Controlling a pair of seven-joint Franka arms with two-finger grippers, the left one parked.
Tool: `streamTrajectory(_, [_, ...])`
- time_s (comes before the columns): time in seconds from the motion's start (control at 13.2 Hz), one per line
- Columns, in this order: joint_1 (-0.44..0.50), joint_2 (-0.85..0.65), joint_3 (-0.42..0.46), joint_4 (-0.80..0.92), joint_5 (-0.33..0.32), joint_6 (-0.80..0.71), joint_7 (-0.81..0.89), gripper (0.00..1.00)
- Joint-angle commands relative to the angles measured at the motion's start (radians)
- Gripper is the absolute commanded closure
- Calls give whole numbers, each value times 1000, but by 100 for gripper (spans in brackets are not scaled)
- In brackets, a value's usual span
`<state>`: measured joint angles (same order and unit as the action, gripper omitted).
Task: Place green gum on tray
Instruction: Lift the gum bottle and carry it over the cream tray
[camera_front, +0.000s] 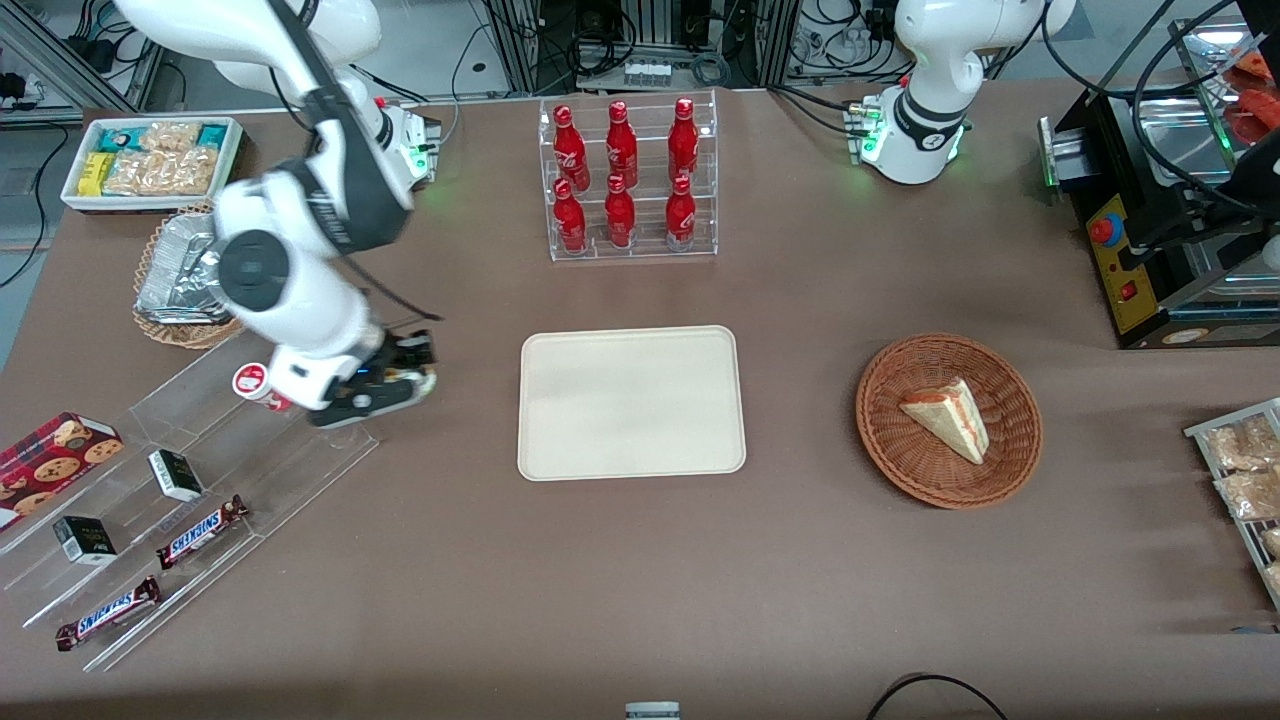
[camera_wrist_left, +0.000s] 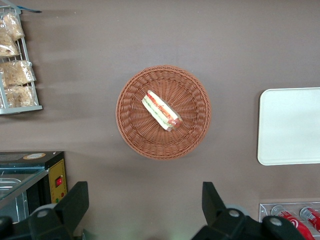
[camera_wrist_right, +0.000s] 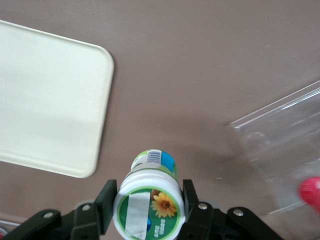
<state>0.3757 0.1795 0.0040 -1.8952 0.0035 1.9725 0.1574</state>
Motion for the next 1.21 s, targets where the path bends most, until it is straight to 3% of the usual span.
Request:
streamTrajectory(0.0, [84, 109, -10, 103, 22, 6, 172, 100])
streamTrajectory(0.3, [182, 230, -10, 212, 95, 52, 371, 100])
streamTrajectory(0.75, [299, 441, -15, 390, 81, 157, 571, 100])
streamTrajectory(1.13, [324, 508, -16, 401, 79, 243, 603, 100])
